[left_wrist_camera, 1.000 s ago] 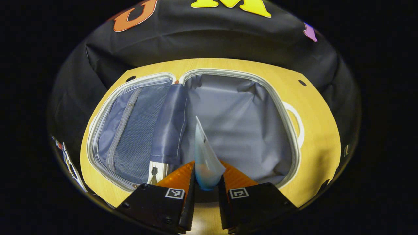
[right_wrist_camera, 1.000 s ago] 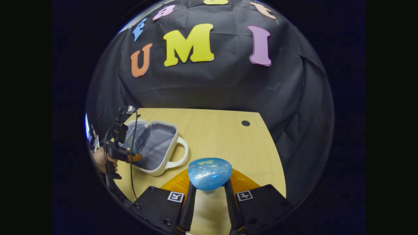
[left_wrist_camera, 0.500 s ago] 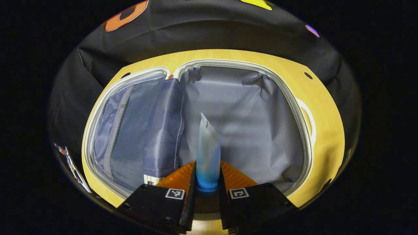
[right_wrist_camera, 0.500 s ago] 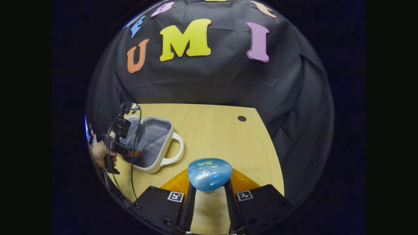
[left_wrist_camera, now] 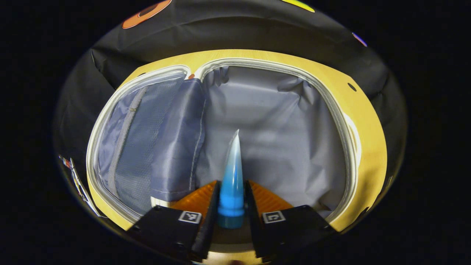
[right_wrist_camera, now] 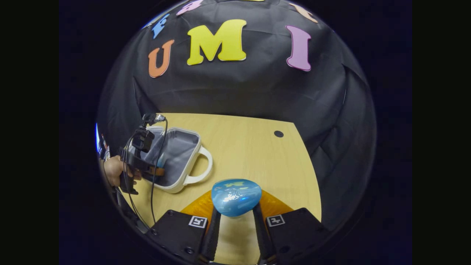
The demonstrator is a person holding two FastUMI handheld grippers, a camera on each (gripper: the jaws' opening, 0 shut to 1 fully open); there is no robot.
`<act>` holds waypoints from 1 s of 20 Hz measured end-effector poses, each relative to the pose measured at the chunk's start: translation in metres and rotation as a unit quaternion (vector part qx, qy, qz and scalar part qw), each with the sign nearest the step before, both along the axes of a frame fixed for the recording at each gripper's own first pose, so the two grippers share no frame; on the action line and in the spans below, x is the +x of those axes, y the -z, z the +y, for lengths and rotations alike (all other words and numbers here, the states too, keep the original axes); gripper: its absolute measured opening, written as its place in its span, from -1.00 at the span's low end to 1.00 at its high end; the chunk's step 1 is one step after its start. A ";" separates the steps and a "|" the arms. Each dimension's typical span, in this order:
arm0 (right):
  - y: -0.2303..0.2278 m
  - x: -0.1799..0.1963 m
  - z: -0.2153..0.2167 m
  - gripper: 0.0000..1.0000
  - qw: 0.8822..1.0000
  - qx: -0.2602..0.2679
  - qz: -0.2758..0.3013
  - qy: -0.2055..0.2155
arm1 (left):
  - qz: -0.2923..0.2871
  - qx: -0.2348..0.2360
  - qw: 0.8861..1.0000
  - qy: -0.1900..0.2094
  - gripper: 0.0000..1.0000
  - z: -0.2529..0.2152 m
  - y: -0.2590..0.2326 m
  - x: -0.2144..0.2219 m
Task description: First open the suitcase, pack the skin care products into it, and then close the suitcase.
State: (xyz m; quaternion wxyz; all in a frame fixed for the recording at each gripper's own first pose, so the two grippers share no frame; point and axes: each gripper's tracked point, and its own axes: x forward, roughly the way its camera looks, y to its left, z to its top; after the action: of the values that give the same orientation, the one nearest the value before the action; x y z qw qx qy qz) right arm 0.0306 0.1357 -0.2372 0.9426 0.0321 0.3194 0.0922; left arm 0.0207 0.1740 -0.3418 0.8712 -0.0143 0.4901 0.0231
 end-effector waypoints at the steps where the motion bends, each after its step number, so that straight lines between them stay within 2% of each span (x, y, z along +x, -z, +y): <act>1: -0.001 0.001 0.005 -0.17 1.000 0.002 -0.002 -0.005 | -0.005 -0.005 1.000 0.003 0.34 -0.005 -0.005 0.000; 2: -0.002 0.003 0.009 -0.17 1.000 0.002 -0.004 -0.010 | -0.009 -0.012 1.000 0.005 0.33 -0.009 -0.009 -0.004; 4: -0.005 0.008 0.020 -0.17 1.000 0.001 -0.010 -0.022 | -0.017 -0.017 1.000 0.003 0.96 -0.014 -0.018 -0.012; 5: -0.008 0.010 0.026 -0.17 1.000 0.001 -0.013 -0.028 | -0.021 -0.022 1.000 0.004 1.00 -0.016 -0.022 -0.017; 8: -0.018 0.019 0.050 -0.17 0.999 0.009 -0.021 -0.049 | -0.064 -0.021 0.998 0.006 0.98 -0.011 -0.050 -0.030; 11: -0.029 0.031 0.082 -0.17 0.997 0.014 -0.028 -0.074 | -0.141 0.000 0.990 0.010 0.97 0.012 -0.090 -0.043; 16: -0.034 0.047 0.157 -0.17 0.992 0.024 -0.025 -0.121 | -0.274 0.055 0.960 0.008 0.97 0.061 -0.156 -0.071; 20: -0.011 0.054 0.213 -0.17 0.990 0.029 0.005 -0.135 | -0.339 0.072 0.938 0.012 0.97 0.086 -0.187 -0.091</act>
State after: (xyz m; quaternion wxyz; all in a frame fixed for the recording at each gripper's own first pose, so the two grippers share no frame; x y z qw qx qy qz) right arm 0.0841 0.3483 -0.2262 0.9184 0.0164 0.3229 0.2280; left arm -0.0707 0.2597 -0.1544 0.9846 0.0478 0.1630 0.0415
